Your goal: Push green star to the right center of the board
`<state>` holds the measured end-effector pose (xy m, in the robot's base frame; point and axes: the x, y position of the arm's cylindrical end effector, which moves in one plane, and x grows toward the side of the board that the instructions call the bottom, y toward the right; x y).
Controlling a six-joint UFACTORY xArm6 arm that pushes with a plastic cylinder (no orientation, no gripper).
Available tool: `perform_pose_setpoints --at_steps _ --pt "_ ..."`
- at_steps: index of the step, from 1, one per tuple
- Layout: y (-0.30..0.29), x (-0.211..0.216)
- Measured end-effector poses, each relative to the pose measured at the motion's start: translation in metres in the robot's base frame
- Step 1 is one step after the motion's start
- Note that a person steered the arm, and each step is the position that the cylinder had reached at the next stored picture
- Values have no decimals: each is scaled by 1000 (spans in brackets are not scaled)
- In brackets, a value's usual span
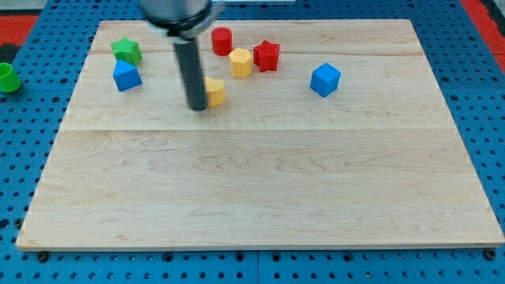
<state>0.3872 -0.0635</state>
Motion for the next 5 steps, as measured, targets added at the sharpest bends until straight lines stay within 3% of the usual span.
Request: perform_pose_setpoints --at_steps 1,2,4,5 --pt "55 -30" --pt "69 -48" --pt "-89 40" --pt "-195 14"
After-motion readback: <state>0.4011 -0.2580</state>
